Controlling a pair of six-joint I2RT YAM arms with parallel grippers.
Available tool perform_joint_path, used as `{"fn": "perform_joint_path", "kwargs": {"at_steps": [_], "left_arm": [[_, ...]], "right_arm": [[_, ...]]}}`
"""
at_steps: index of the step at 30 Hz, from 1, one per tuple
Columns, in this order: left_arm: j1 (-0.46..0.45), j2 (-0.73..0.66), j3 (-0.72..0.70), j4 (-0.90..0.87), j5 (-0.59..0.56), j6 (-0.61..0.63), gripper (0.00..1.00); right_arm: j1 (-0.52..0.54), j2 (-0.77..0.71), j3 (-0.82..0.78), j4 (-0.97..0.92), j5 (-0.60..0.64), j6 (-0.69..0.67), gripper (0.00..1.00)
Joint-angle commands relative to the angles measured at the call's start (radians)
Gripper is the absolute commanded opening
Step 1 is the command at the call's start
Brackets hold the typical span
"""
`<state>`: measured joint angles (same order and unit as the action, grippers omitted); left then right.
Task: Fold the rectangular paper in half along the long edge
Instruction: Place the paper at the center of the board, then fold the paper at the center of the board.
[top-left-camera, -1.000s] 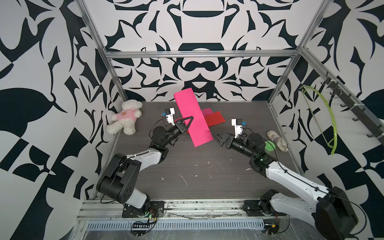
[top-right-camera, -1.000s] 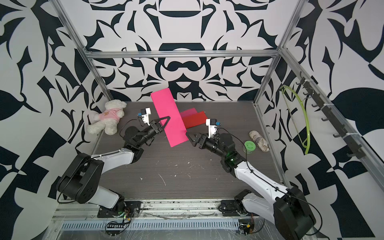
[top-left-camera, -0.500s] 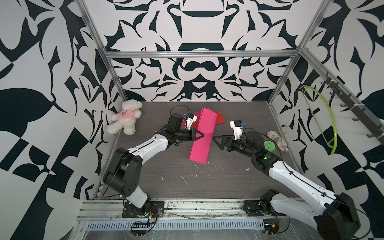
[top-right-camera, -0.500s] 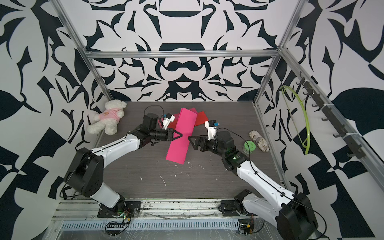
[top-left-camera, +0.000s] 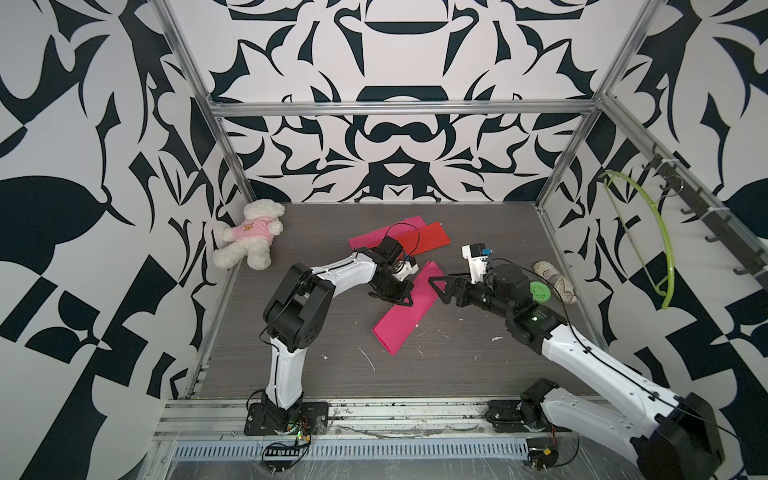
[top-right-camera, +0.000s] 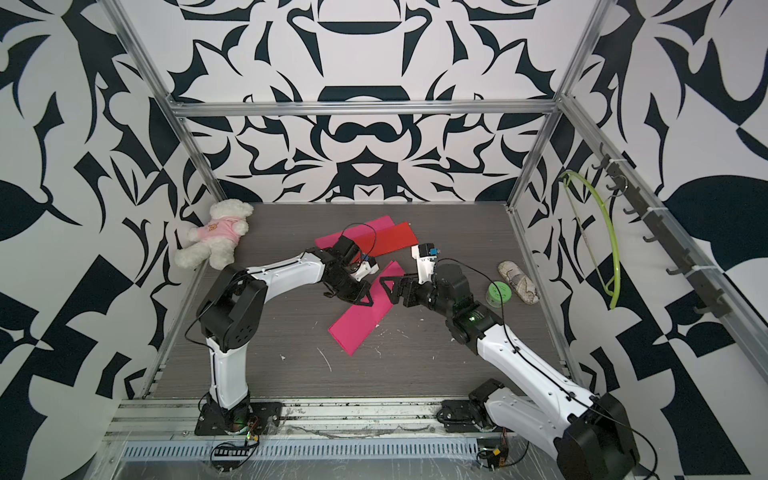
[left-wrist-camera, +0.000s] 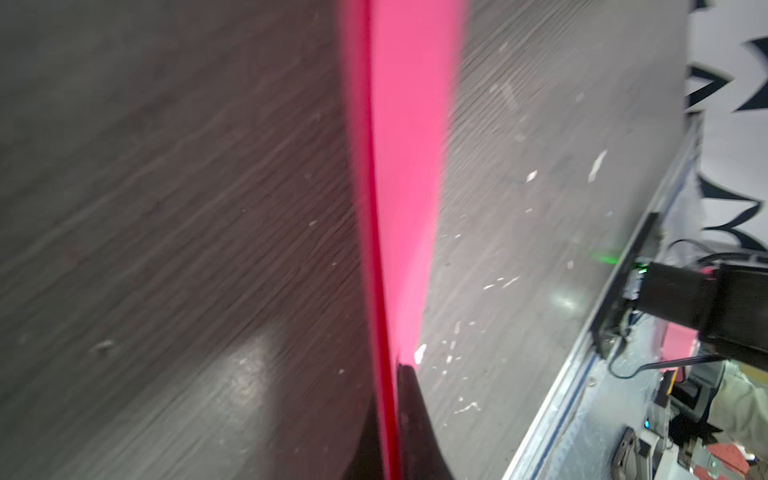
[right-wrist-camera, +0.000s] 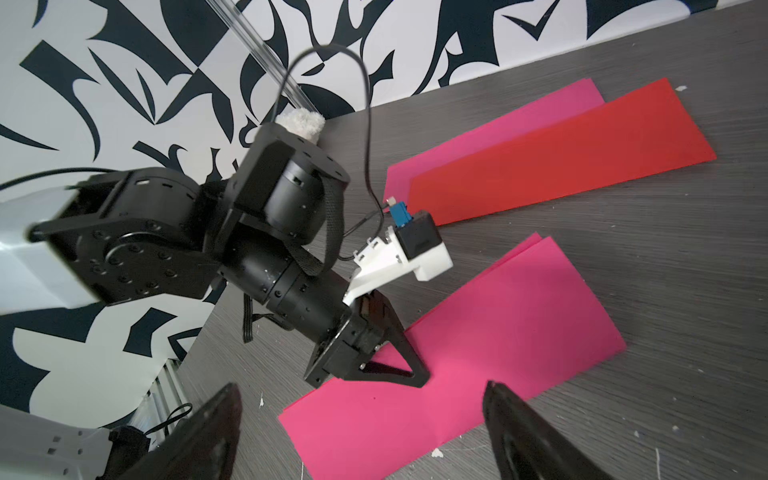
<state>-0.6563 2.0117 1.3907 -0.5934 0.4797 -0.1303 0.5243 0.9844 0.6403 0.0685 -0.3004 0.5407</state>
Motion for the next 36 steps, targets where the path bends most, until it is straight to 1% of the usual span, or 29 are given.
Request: {"fn": "perform_joint_path", "kwargs": {"at_steps": [1, 3, 4, 6, 9, 10, 12, 14, 16, 19, 21, 23, 25, 27, 28, 30, 32, 33, 35, 36], "left_arm": [[-0.007, 0.028, 0.036, -0.108, -0.091, 0.043, 0.03], [-0.008, 0.037, 0.05, -0.12, -0.13, 0.034, 0.18], [-0.008, 0.039, 0.056, -0.123, -0.158, 0.023, 0.24], [-0.009, 0.045, 0.067, -0.131, -0.201, 0.001, 0.32], [-0.017, 0.04, 0.067, -0.127, -0.246, -0.028, 0.52], [-0.02, 0.032, 0.06, -0.116, -0.26, -0.04, 0.58], [-0.023, 0.001, 0.034, -0.078, -0.267, -0.066, 0.76], [-0.026, -0.042, 0.001, -0.031, -0.294, -0.101, 0.89], [-0.031, -0.1, -0.042, 0.023, -0.341, -0.149, 0.99], [-0.034, -0.217, -0.145, 0.134, -0.412, -0.244, 0.99], [-0.035, -0.311, -0.238, 0.22, -0.457, -0.323, 0.99], [-0.035, -0.399, -0.323, 0.272, -0.507, -0.408, 0.99], [-0.035, -0.481, -0.402, 0.308, -0.549, -0.477, 0.99], [-0.035, -0.565, -0.475, 0.324, -0.59, -0.54, 0.99], [-0.035, -0.599, -0.505, 0.321, -0.609, -0.564, 0.99], [-0.035, -0.674, -0.563, 0.315, -0.637, -0.603, 0.99], [-0.036, -0.728, -0.597, 0.292, -0.667, -0.628, 0.99], [-0.035, -0.771, -0.611, 0.281, -0.671, -0.631, 0.99], [-0.035, -0.808, -0.624, 0.248, -0.686, -0.638, 0.99], [-0.035, -0.824, -0.628, 0.234, -0.691, -0.641, 0.99]], "right_arm": [[0.003, -0.018, 0.004, 0.005, 0.02, -0.024, 0.93], [0.002, -0.017, 0.003, 0.001, 0.021, -0.026, 0.93], [0.002, -0.016, 0.002, -0.002, 0.021, -0.025, 0.93], [0.003, -0.013, -0.002, -0.018, 0.021, -0.024, 0.92], [0.002, -0.021, -0.018, -0.067, 0.018, -0.02, 0.91], [0.003, -0.026, -0.03, -0.082, 0.017, -0.019, 0.9], [0.003, -0.041, -0.059, -0.105, 0.017, -0.015, 0.89], [0.003, -0.053, -0.086, -0.116, 0.018, -0.009, 0.88], [0.004, -0.053, -0.109, -0.117, 0.026, -0.004, 0.86], [0.009, -0.018, -0.127, -0.116, 0.027, -0.002, 0.82], [0.033, 0.011, -0.134, -0.116, 0.031, -0.004, 0.77], [0.068, 0.037, -0.143, -0.116, 0.044, -0.005, 0.69], [0.109, 0.069, -0.15, -0.112, 0.054, -0.005, 0.57], [0.162, 0.11, -0.151, -0.106, 0.069, -0.001, 0.47], [0.183, 0.13, -0.151, -0.099, 0.076, 0.001, 0.44], [0.225, 0.184, -0.149, -0.075, 0.078, 0.007, 0.3], [0.256, 0.238, -0.141, -0.053, 0.082, 0.011, 0.21], [0.273, 0.265, -0.134, -0.041, 0.084, 0.011, 0.17], [0.302, 0.319, -0.117, -0.021, 0.083, 0.009, 0.12], [0.32, 0.35, -0.107, -0.009, 0.082, 0.006, 0.11]]}}
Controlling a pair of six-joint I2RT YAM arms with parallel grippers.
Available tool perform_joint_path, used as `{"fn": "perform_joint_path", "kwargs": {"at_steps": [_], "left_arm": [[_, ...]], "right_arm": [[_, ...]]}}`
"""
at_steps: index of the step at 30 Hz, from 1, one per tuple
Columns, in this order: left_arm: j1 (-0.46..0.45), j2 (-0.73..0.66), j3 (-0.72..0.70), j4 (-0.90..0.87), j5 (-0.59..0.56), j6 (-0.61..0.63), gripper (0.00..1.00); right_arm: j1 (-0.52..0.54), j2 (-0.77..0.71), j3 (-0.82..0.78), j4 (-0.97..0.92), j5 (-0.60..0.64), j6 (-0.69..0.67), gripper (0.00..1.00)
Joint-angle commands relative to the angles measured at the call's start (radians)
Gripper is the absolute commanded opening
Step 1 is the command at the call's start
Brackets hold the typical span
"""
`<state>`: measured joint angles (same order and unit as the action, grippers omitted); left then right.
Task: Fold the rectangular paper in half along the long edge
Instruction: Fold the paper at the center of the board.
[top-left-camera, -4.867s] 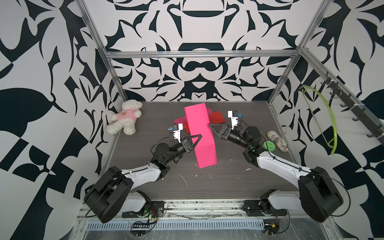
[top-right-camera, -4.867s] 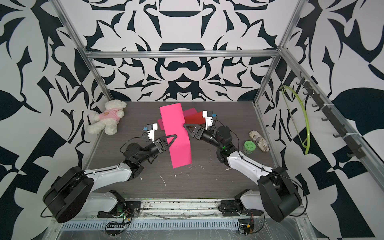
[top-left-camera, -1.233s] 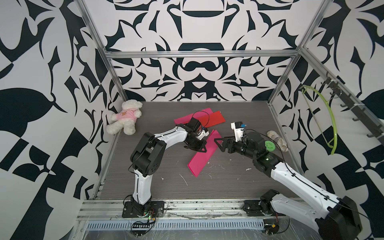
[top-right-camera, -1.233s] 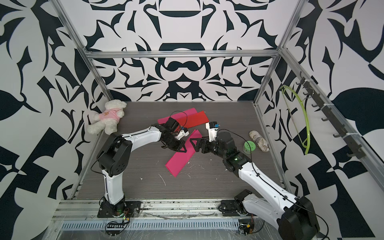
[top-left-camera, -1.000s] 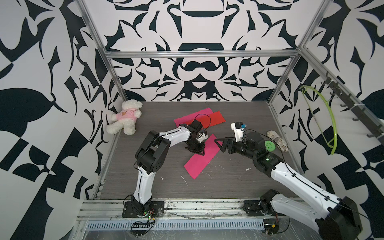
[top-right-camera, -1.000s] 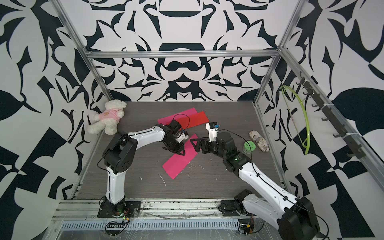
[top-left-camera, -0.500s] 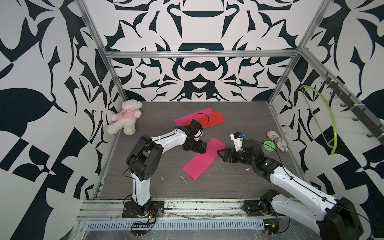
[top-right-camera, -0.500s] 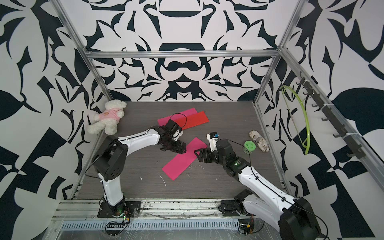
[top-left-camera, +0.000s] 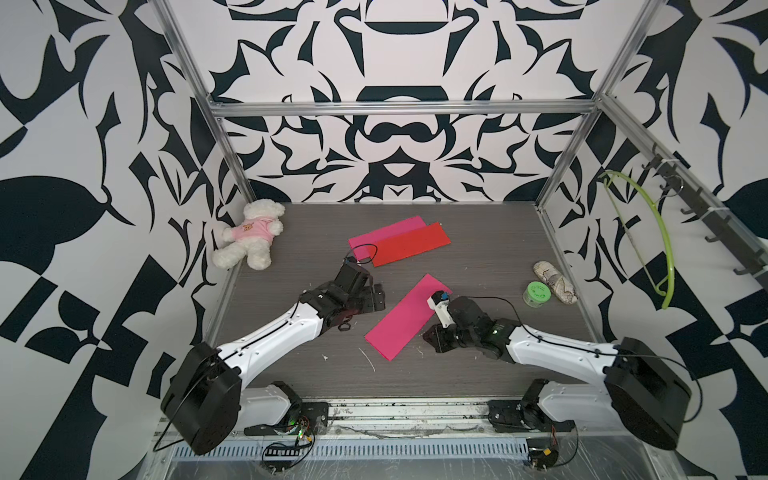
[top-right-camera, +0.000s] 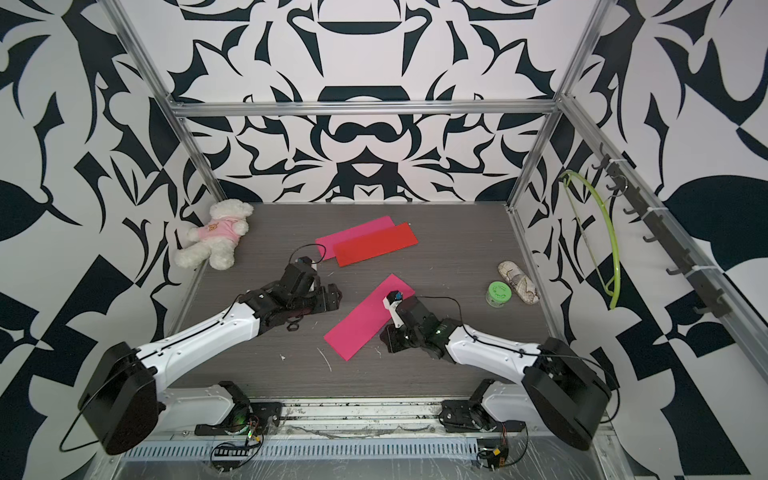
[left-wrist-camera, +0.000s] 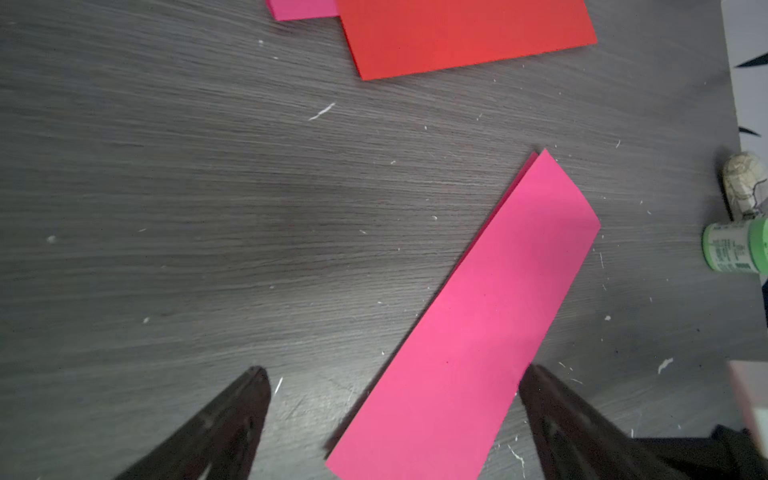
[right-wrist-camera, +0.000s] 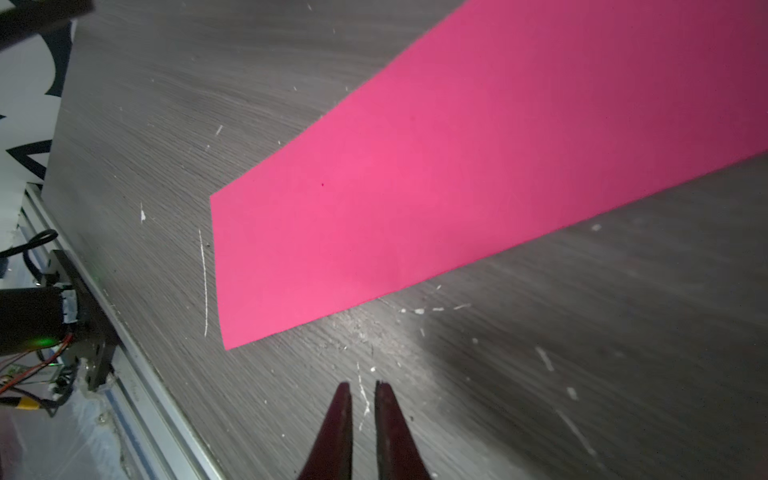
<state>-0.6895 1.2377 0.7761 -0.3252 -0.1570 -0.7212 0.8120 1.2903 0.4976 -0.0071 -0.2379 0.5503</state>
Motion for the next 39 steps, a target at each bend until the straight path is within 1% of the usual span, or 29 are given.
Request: {"fn": "perform_joint_path", "kwargs": {"at_steps": [1, 6, 16, 19, 21, 23, 27, 29, 30, 34, 37, 39], "left_arm": [[-0.002, -0.061, -0.017, -0.043, -0.057, -0.05, 0.99], [-0.002, -0.126, -0.03, -0.086, -0.095, -0.061, 0.99], [-0.002, -0.238, -0.05, -0.164, -0.125, -0.075, 0.99], [-0.002, -0.239, -0.061, -0.148, -0.094, -0.079, 0.99], [-0.002, -0.214, -0.06, -0.127, -0.047, -0.095, 0.99], [-0.002, -0.175, -0.064, -0.091, 0.009, -0.111, 1.0], [-0.007, -0.053, -0.075, 0.051, 0.146, -0.166, 0.91], [-0.029, 0.024, -0.064, 0.104, 0.18, -0.186, 0.86], [-0.045, 0.077, -0.054, 0.124, 0.188, -0.19, 0.79], [-0.097, 0.233, -0.007, 0.168, 0.223, -0.21, 0.61], [-0.13, 0.331, 0.017, 0.177, 0.236, -0.22, 0.48], [-0.144, 0.369, 0.016, 0.184, 0.233, -0.227, 0.41]], "right_arm": [[0.045, 0.072, 0.045, 0.074, 0.02, -0.009, 0.1], [0.102, 0.217, 0.127, 0.076, 0.015, -0.037, 0.07], [0.151, 0.468, 0.339, 0.07, -0.052, -0.087, 0.07], [0.154, 0.487, 0.369, 0.072, -0.055, -0.089, 0.07], [0.153, 0.464, 0.354, 0.098, -0.064, -0.092, 0.07], [0.149, 0.421, 0.324, 0.129, -0.102, -0.107, 0.09], [0.131, 0.302, 0.246, 0.173, -0.157, -0.119, 0.16], [0.107, 0.232, 0.203, 0.182, -0.154, -0.107, 0.2], [0.085, 0.196, 0.179, 0.187, -0.147, -0.092, 0.23], [-0.022, 0.097, 0.114, 0.193, -0.119, -0.025, 0.34], [-0.093, 0.073, 0.106, 0.173, -0.11, 0.009, 0.39], [-0.117, 0.075, 0.115, 0.154, -0.107, 0.011, 0.39]]}}
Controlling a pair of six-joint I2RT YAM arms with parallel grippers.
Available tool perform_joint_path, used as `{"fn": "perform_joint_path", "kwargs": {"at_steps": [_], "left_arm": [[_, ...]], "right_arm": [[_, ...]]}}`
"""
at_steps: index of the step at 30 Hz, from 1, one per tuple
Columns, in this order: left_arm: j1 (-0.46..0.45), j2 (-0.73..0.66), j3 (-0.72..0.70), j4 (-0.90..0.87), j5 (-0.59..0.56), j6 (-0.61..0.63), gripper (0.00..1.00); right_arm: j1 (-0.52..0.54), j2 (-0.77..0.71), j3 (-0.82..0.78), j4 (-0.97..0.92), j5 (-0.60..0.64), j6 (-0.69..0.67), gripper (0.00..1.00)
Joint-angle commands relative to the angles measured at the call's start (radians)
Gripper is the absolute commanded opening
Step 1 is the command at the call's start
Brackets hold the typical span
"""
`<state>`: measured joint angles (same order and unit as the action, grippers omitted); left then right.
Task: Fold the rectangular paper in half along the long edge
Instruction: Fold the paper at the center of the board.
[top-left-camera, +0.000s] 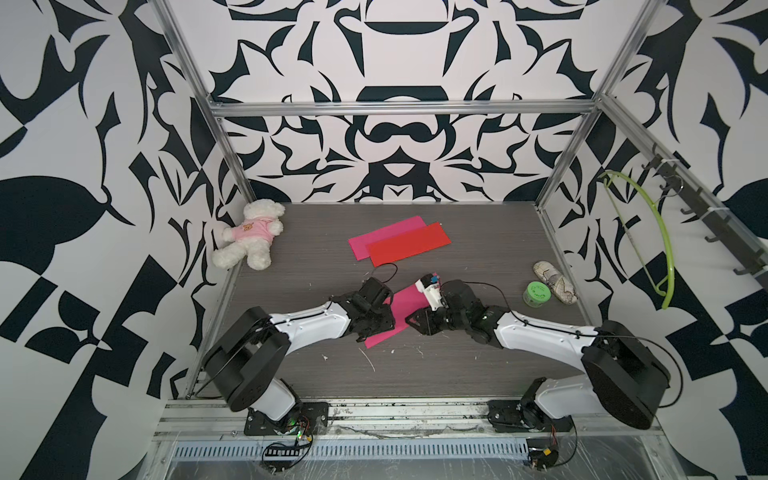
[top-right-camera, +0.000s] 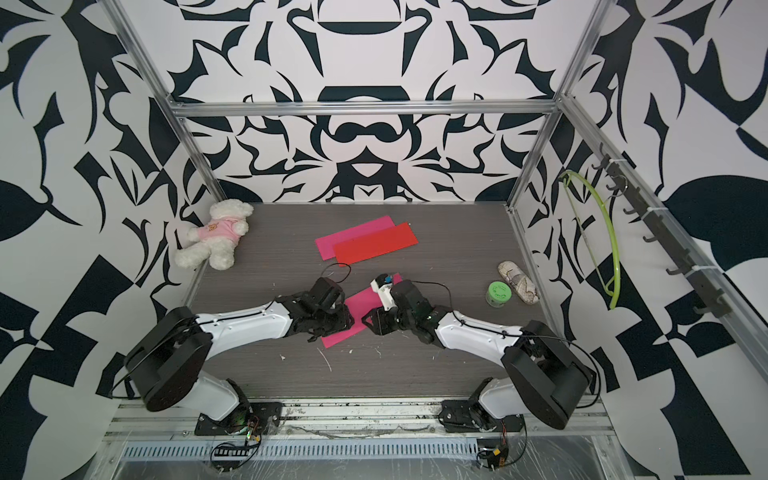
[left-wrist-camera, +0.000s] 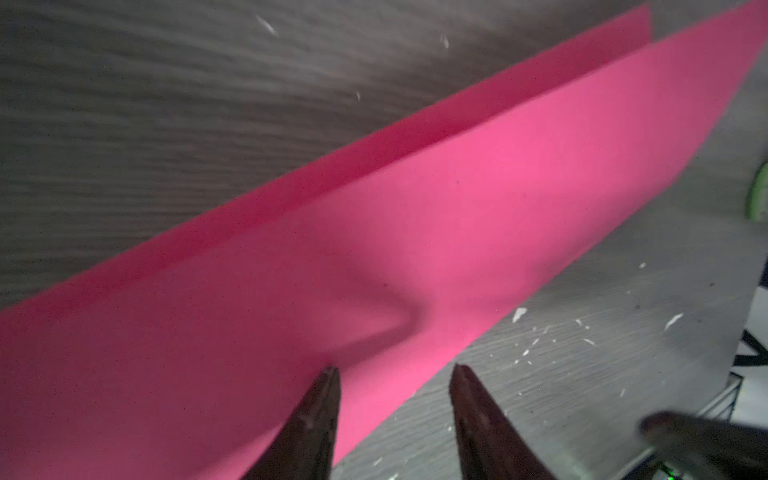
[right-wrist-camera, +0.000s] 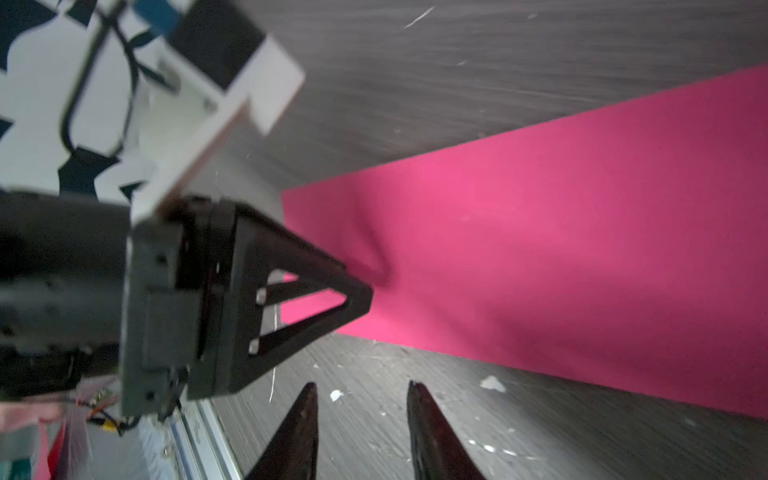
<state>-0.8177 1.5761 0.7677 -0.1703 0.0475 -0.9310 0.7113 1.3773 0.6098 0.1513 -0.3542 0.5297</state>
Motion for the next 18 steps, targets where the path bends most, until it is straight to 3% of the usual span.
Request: {"fn": "perform_joint_path", "kwargs": {"at_steps": [1, 18], "left_arm": [[-0.018, 0.042, 0.02, 0.031, 0.025, -0.018, 0.4], [-0.018, 0.079, -0.003, -0.032, 0.011, 0.024, 0.23]], "right_arm": [[-0.02, -0.009, 0.008, -0.008, 0.014, 0.032, 0.39], [0.018, 0.238, 0.118, -0.013, -0.052, 0.06, 0.17]]}}
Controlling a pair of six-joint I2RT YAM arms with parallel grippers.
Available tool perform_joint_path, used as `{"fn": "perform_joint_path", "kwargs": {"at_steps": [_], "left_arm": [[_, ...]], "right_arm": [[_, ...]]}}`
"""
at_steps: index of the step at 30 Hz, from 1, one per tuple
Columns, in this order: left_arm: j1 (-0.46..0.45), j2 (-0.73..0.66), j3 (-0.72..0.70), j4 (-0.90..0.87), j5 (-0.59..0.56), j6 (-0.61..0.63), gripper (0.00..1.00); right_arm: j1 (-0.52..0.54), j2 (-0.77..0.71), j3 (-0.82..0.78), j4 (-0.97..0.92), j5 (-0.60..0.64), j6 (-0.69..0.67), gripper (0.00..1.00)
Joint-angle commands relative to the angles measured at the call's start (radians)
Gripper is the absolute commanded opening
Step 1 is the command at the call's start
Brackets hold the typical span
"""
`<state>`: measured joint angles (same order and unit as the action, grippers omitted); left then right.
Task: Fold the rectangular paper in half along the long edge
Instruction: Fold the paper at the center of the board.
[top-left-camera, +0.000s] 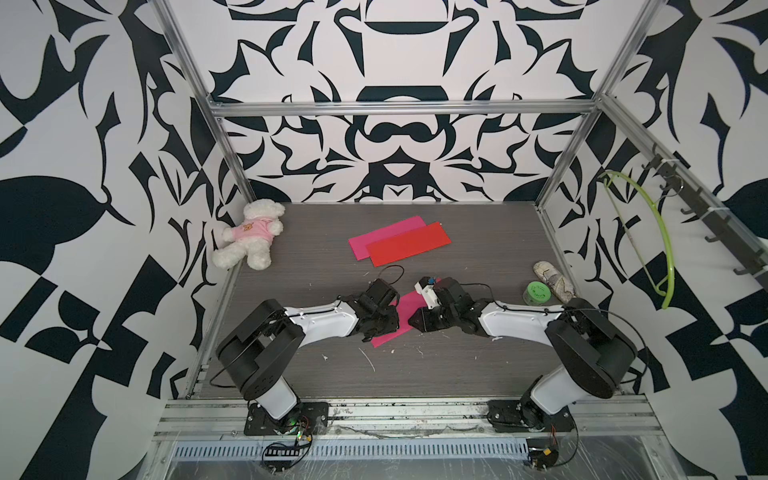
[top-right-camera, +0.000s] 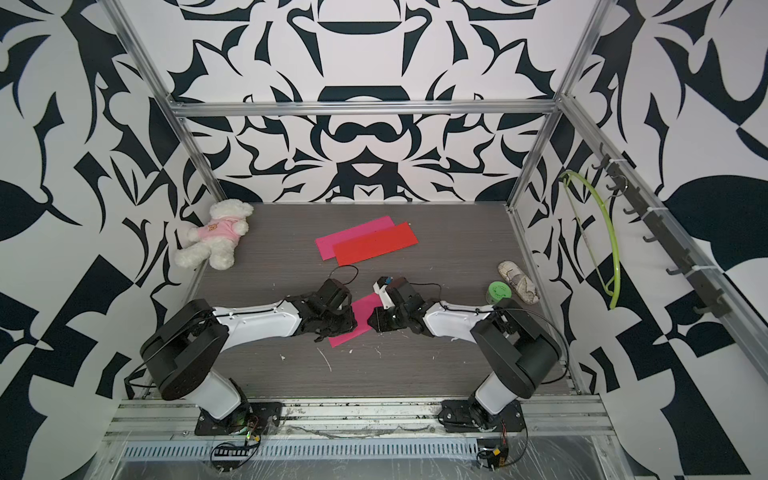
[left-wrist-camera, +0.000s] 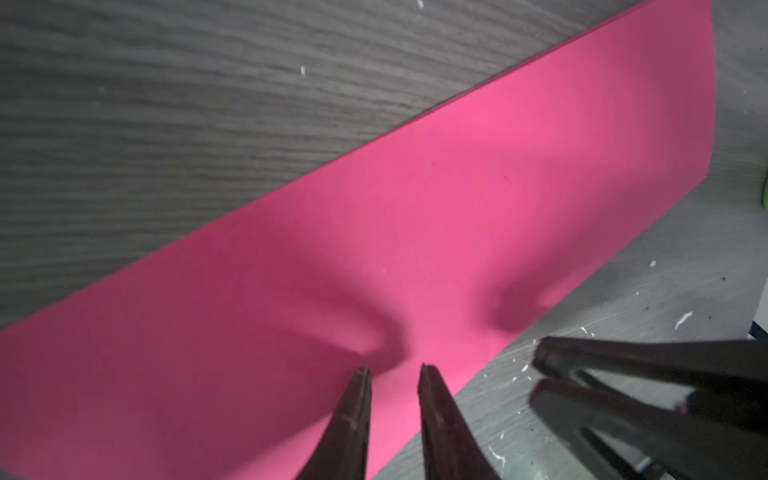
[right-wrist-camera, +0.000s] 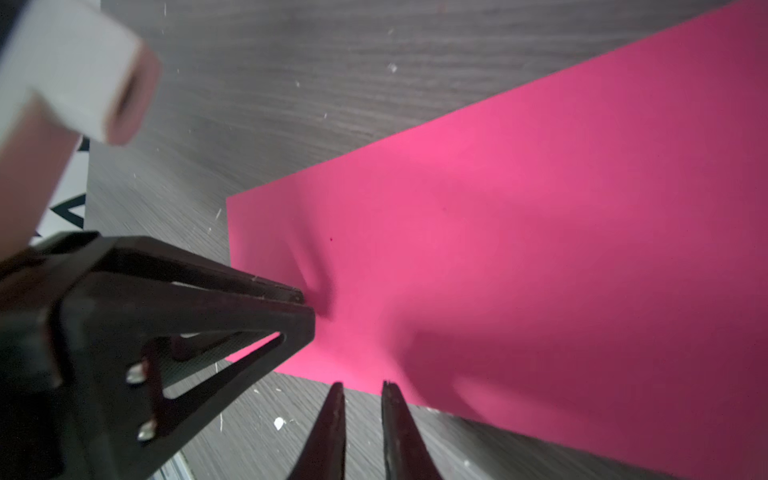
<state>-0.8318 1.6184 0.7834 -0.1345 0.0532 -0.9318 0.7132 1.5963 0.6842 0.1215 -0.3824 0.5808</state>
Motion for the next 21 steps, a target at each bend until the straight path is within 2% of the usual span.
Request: {"fn": "perform_joint_path", "kwargs": {"at_steps": [1, 9, 21], "left_arm": [[-0.004, 0.038, -0.018, -0.075, 0.004, 0.031, 0.22], [-0.003, 0.039, -0.024, -0.134, -0.025, 0.081, 0.2], [-0.003, 0.029, -0.04, -0.161, -0.044, 0.097, 0.2]], "right_arm": [[0.018, 0.032, 0.047, 0.017, -0.026, 0.011, 0.16], [0.0, 0.065, 0.037, -0.089, 0.063, -0.013, 0.11], [-0.112, 0.055, 0.009, -0.151, 0.093, -0.036, 0.09]]}}
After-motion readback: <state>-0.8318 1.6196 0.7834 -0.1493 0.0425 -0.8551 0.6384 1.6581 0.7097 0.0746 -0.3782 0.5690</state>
